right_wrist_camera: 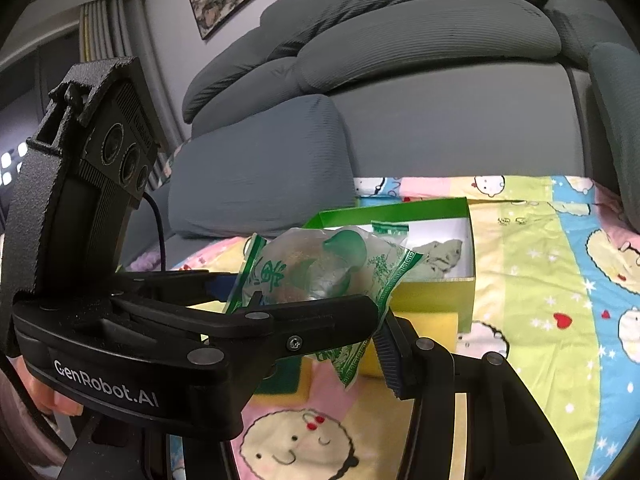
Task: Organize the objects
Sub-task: 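Lift the smaller bag and carry it toward the green box, then lower the clear bag into the green box and open the right gripper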
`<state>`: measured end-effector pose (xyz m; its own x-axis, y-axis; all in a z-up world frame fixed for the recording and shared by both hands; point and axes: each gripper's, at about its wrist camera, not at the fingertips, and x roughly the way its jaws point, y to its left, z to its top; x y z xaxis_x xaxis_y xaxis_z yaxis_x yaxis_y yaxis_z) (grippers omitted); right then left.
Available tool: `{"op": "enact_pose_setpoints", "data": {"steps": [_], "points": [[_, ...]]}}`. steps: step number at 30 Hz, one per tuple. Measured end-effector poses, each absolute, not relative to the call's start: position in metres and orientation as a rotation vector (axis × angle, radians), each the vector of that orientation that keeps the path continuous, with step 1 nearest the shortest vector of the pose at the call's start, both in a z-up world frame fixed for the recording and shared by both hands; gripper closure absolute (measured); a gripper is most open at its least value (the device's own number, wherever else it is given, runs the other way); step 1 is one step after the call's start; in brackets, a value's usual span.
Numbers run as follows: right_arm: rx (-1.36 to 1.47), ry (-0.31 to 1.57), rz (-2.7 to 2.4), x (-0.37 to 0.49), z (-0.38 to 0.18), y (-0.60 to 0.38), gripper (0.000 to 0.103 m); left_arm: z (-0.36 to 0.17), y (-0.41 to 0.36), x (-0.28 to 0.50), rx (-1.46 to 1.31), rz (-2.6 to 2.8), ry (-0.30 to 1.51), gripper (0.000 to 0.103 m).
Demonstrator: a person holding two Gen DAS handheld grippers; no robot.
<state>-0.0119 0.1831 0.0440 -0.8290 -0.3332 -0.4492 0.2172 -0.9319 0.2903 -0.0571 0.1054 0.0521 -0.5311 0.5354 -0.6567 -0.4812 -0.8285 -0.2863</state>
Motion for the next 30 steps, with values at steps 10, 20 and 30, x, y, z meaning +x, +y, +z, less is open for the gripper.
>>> {"op": "enact_pose_setpoints", "data": {"steps": [10, 20, 30], "points": [[0.717, -0.31, -2.76, -0.049, 0.051, 0.19, 0.051, 0.06, 0.104, -0.1, -1.006, 2.325, -0.109, 0.023], [0.807, -0.291, -2.736, -0.101, 0.041, 0.19, 0.051, 0.046, 0.089, -0.148, -1.064, 2.314, -0.146, 0.023], [0.949, -0.269, -2.699, -0.146, 0.017, 0.184, 0.051, 0.017, 0.071, -0.191, -1.161, 2.295, -0.241, 0.023]]}}
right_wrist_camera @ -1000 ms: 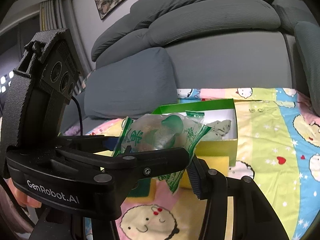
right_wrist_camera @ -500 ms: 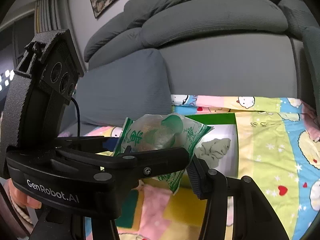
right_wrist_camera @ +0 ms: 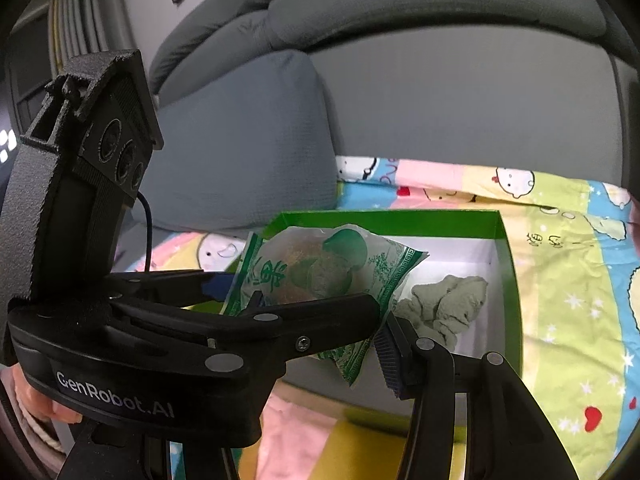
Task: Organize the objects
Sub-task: 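Lower the clear bag into the green box and open the right gripper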
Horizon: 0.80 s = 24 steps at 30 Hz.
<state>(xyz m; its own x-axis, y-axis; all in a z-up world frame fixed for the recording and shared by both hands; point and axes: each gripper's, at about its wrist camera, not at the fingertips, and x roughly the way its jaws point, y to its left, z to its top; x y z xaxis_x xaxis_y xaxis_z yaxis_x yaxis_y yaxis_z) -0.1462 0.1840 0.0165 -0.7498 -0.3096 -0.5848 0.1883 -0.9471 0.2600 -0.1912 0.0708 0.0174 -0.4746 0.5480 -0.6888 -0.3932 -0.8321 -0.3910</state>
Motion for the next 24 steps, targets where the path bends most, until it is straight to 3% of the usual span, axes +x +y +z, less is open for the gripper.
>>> {"op": "enact_pose_setpoints", "data": {"steps": [10, 15, 19, 24], "points": [[1.09, -0.194, -2.665, -0.173, -0.005, 0.17, 0.05, -0.007, 0.061, -0.211, -1.248, 2.296, -0.259, 0.023], [1.145, -0.155, -2.659, -0.178, -0.012, 0.165, 0.048, -0.015, 0.06, -0.216, -1.304, 2.31, -0.244, 0.016], [1.195, -0.044, -2.705, -0.179, -0.011, 0.16, 0.032, -0.023, 0.056, -0.219, -1.394, 2.327, -0.242, 0.002], [1.204, 0.078, -2.769, -0.168, -0.005, 0.161, 0.028, -0.018, 0.049, -0.213, -1.398, 2.333, -0.276, 0.001]]}}
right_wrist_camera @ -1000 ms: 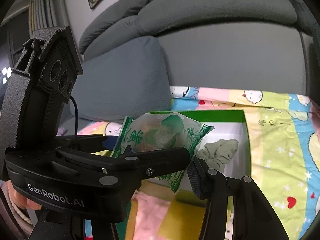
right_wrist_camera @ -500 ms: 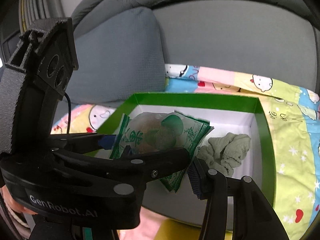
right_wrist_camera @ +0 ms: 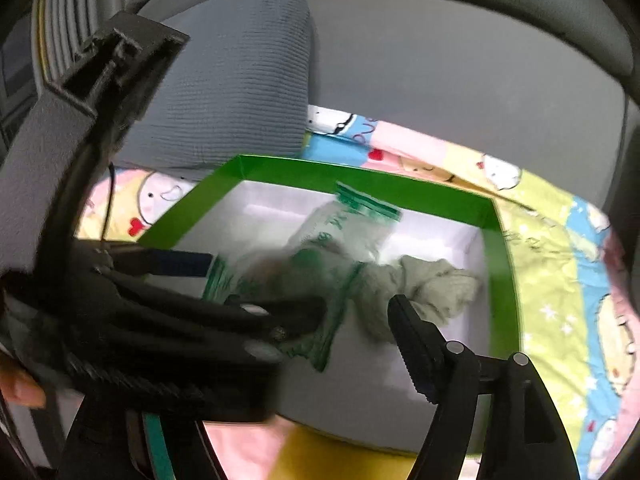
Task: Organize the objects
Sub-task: 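Lower the clear bag into the green box and open the right gripper, then move the right gripper back toward the green-and-yellow scouring sponge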
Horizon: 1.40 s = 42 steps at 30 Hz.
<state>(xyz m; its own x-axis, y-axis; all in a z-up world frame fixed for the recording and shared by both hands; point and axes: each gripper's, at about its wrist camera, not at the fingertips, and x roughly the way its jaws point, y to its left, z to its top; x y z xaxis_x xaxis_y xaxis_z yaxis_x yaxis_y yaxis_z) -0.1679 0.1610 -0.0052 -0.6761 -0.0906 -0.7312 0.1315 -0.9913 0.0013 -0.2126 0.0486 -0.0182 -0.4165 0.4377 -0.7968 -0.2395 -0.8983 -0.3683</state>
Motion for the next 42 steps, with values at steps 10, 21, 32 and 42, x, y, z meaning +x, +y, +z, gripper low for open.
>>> {"op": "enact_pose_setpoints", "data": {"steps": [10, 21, 32, 42], "points": [[1.168, 0.034, -2.892, -0.126, 0.012, 0.187, 0.028, 0.02, 0.048, -0.177, -1.23, 2.537, -0.105, 0.001], [1.095, -0.106, -2.9, -0.072, 0.023, 0.193, 0.028, 0.043, 0.045, -0.113, -1.121, 2.652, 0.07, 0.001], [1.046, -0.146, -2.901, -0.027, 0.033, 0.176, 0.028, 0.058, 0.04, -0.055, -1.033, 2.68, 0.12, 0.001], [1.052, -0.143, -2.873, -0.002, 0.03, 0.16, 0.028, 0.052, 0.031, -0.02, -1.041, 2.695, 0.12, 0.001]]}}
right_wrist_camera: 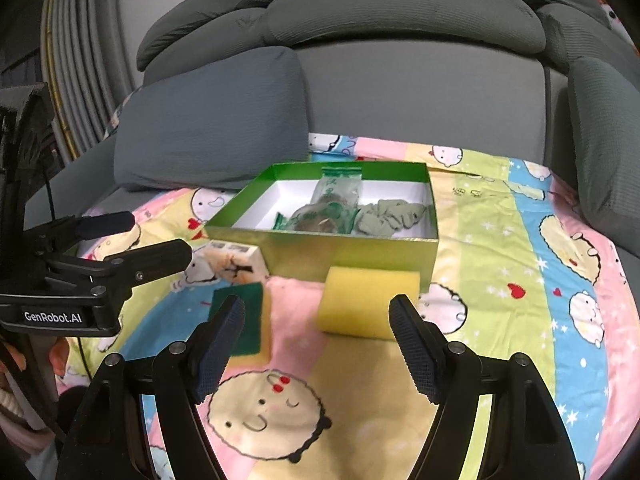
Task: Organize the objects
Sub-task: 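Move the right gripper back toward the green-and-yellow scouring sponge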
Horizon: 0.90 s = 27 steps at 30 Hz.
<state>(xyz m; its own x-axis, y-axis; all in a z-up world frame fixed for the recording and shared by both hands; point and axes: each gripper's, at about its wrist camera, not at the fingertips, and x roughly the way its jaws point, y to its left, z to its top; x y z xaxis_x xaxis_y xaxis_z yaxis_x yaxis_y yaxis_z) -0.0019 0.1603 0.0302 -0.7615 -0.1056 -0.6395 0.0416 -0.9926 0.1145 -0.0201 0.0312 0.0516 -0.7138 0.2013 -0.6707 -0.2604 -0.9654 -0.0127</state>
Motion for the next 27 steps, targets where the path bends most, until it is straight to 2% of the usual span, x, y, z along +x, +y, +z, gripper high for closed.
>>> {"op": "enact_pose_setpoints", "data": {"steps": [11, 27], "points": [[1.121, -0.126, -2.822, 0.011, 0.01, 0.14, 0.028, 0.021, 0.013, -0.006, -1.137, 2.684, 0.102, 0.001], [1.226, -0.088, -2.671, 0.008, -0.04, 0.09, 0.028, -0.033, -0.037, -0.024, -1.297, 2.589, -0.149, 0.001]]}}
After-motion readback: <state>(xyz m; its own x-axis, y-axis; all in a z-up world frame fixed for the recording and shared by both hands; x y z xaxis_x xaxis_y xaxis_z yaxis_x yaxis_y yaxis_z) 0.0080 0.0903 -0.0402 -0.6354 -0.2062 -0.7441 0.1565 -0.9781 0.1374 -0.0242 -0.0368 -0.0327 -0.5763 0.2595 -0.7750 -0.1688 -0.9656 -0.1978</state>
